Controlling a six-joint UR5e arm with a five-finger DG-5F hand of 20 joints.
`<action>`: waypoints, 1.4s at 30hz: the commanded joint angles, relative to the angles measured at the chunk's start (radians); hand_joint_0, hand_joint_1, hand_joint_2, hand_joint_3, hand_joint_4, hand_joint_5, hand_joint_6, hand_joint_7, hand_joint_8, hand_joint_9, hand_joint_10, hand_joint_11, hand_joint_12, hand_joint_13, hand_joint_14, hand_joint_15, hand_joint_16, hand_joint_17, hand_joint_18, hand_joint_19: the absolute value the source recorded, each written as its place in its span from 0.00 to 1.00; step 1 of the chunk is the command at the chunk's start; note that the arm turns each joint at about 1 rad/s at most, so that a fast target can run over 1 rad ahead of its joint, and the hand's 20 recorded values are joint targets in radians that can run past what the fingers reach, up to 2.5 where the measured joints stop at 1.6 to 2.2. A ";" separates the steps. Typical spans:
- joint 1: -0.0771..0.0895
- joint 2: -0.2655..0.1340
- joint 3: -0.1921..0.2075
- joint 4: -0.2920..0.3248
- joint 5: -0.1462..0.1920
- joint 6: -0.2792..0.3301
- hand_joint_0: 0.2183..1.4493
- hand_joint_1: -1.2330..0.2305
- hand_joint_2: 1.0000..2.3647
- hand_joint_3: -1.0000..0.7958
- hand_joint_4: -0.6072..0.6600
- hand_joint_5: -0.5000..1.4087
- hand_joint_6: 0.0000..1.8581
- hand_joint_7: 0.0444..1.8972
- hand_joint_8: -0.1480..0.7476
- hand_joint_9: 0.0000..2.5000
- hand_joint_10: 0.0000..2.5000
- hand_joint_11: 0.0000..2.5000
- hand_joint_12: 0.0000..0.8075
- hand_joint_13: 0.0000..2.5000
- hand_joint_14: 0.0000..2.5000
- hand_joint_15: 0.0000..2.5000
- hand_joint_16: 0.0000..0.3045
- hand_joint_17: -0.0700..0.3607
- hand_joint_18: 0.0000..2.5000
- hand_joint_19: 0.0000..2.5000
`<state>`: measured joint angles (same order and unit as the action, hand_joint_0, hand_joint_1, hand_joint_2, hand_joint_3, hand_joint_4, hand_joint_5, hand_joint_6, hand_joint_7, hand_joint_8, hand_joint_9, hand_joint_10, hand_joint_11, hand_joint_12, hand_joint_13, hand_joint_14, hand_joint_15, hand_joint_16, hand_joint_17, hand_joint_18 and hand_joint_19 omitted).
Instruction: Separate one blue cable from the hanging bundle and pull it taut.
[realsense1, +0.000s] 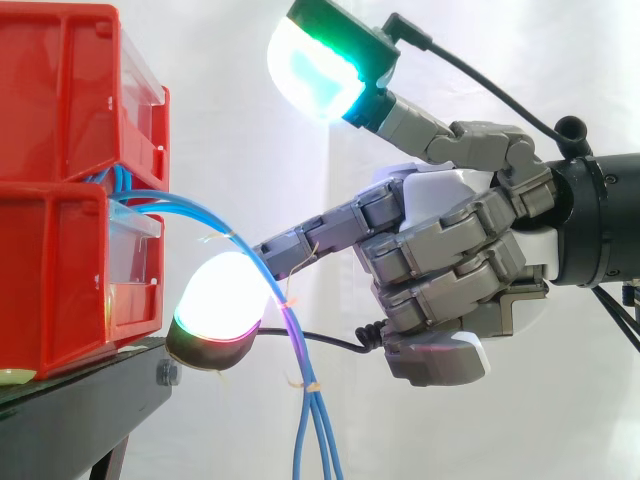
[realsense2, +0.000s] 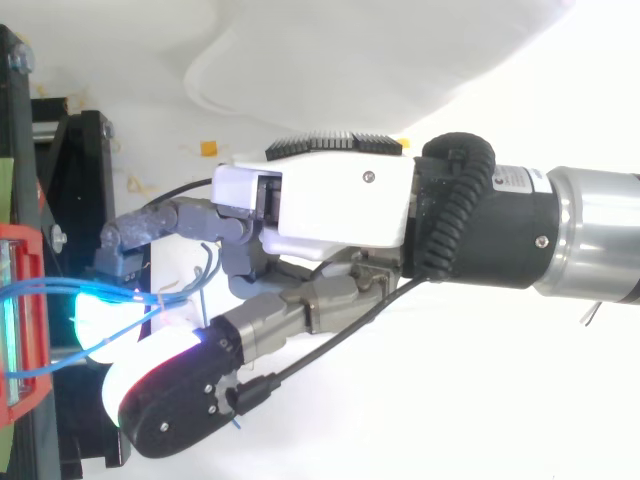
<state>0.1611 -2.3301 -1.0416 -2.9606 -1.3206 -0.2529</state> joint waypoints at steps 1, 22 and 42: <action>-0.003 0.000 0.000 -0.003 0.006 0.001 0.17 0.64 0.00 0.28 0.65 0.28 0.27 0.55 0.37 0.83 1.00 0.40 0.40 0.76 0.84 0.39 0.22 0.51 0.76 0.34; -0.008 0.000 -0.005 -0.068 0.070 0.090 0.26 0.66 0.00 0.30 0.62 0.31 0.27 0.57 0.18 1.00 0.46 0.70 0.39 0.85 0.30 0.61 0.20 0.48 0.62 0.32; -0.008 0.000 -0.006 -0.074 0.118 0.104 0.22 0.66 0.00 0.33 0.67 0.32 0.27 0.63 0.22 1.00 0.30 0.77 0.44 0.90 0.21 0.66 0.22 0.51 0.65 0.30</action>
<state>0.1534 -2.3303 -1.0470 -3.0300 -1.2091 -0.1482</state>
